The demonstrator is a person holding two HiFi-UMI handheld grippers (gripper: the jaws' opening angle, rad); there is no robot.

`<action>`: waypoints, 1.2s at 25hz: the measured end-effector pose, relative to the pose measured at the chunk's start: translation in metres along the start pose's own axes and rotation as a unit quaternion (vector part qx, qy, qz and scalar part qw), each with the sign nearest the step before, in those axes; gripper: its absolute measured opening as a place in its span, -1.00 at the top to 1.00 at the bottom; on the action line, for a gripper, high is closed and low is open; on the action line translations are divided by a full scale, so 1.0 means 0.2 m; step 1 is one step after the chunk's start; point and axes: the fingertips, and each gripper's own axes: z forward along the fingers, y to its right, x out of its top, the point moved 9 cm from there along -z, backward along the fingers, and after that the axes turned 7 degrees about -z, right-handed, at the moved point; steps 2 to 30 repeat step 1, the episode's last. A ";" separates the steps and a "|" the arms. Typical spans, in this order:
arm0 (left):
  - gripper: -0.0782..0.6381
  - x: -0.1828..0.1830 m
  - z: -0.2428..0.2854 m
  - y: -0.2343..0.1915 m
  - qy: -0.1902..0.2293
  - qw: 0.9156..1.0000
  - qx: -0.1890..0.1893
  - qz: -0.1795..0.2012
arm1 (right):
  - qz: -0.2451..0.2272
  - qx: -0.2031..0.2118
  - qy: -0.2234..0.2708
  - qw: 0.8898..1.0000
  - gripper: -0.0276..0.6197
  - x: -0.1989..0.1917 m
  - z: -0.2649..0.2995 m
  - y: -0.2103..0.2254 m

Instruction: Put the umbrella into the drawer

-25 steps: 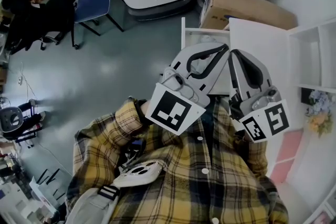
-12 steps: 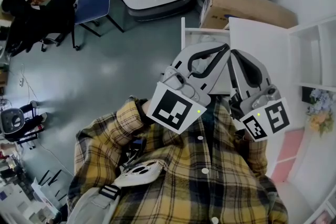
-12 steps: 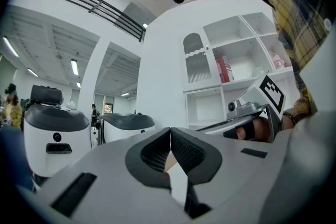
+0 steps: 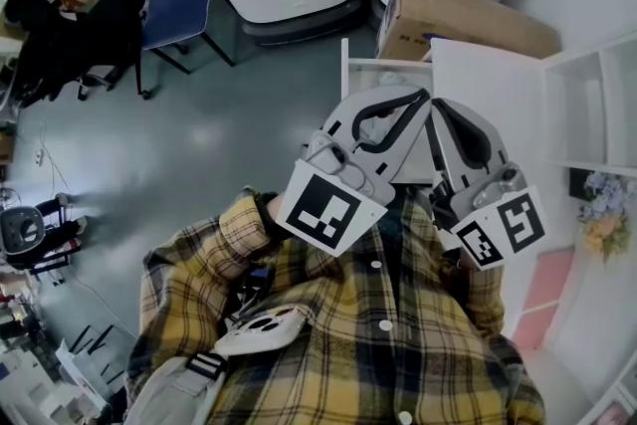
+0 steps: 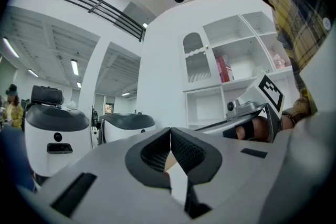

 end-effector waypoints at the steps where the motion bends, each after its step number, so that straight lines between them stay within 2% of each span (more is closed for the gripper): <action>1: 0.72 0.00 0.00 0.00 -0.002 1.000 0.001 -0.001 | 0.002 0.001 0.000 1.000 0.87 0.00 0.00 0.00; 30: 0.72 0.00 0.00 0.00 -0.002 1.000 0.001 -0.001 | 0.002 0.001 0.000 1.000 0.87 0.00 0.00 0.00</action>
